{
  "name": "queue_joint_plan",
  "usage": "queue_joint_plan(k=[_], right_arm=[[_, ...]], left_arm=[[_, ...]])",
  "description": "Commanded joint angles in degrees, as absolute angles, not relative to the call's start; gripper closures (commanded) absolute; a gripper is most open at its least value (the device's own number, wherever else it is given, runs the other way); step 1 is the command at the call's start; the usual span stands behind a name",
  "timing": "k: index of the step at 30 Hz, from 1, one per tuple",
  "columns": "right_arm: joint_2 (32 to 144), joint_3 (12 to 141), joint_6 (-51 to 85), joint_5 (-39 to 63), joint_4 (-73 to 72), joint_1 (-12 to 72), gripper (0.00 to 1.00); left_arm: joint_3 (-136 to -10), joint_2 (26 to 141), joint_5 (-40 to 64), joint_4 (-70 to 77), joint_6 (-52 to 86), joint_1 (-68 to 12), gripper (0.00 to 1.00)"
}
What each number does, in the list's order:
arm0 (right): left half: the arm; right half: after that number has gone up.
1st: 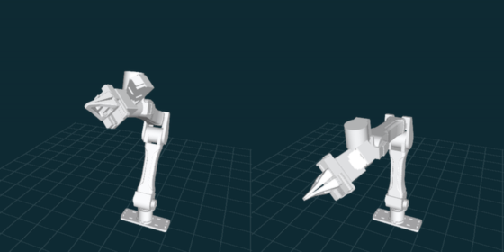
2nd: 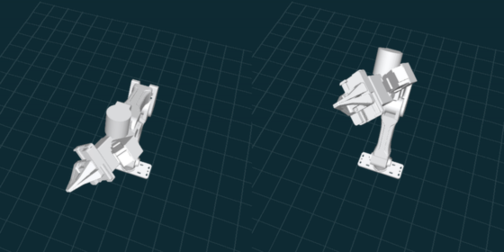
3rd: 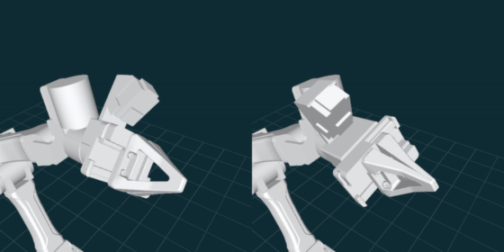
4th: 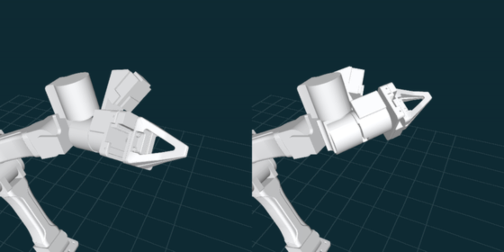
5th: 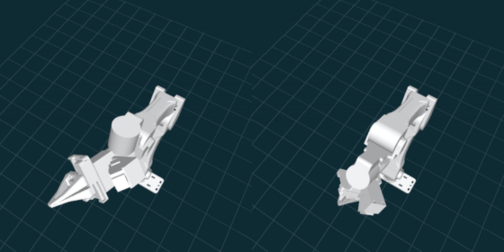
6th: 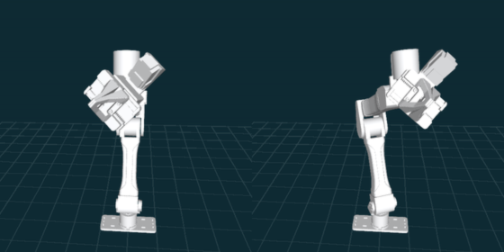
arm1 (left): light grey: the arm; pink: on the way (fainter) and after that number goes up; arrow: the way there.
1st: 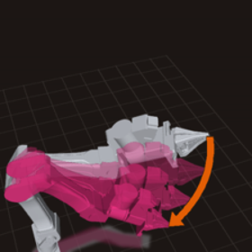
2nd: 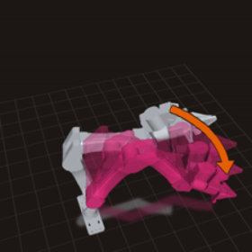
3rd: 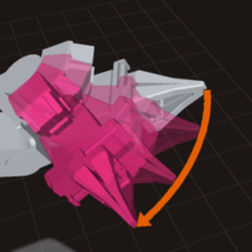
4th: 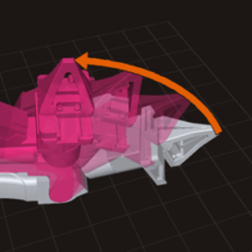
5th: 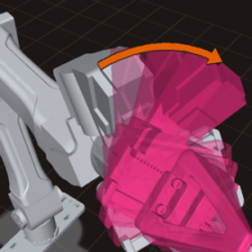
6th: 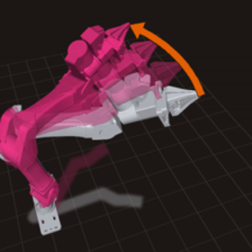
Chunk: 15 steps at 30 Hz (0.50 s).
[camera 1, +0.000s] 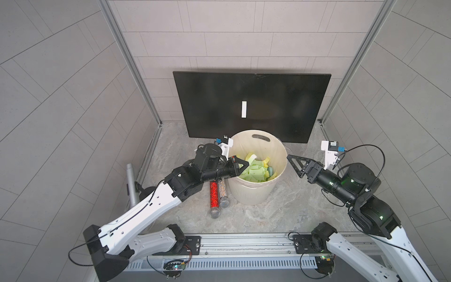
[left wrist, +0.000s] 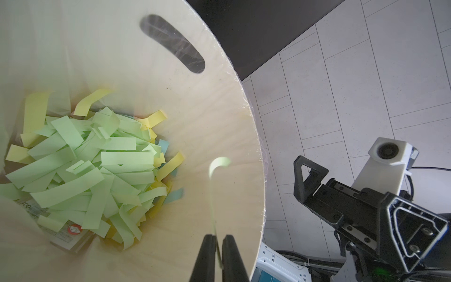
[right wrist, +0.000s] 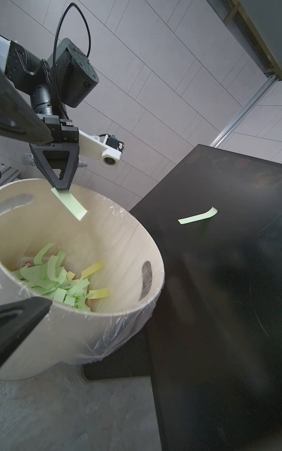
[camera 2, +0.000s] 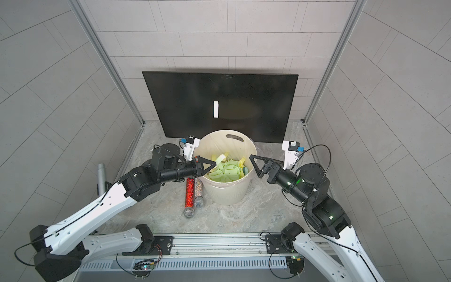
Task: Remove the sticky note from the monitor
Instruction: Place the sticky note in the trash bin.
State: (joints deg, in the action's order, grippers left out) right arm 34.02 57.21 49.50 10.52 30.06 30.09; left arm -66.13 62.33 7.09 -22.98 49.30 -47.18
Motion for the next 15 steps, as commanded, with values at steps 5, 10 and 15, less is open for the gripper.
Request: queue_joint_plan(k=[5, 10, 15], right_arm=[[34.0, 57.5, 49.0, 10.1, 30.7, 29.9, 0.00], [34.1, 57.7, 48.9, 10.2, 30.7, 29.9, 0.00], [34.3, 58.1, 48.9, 10.3, 30.8, 29.9, 0.00]], left_arm=[[-68.8, 62.7, 6.4, -24.7, 47.7, -47.5, 0.77], [-69.8, 62.4, 5.6, -25.0, 47.2, -47.5, 0.64], [-70.7, 61.7, 3.3, -24.7, 46.3, -47.5, 0.53]])
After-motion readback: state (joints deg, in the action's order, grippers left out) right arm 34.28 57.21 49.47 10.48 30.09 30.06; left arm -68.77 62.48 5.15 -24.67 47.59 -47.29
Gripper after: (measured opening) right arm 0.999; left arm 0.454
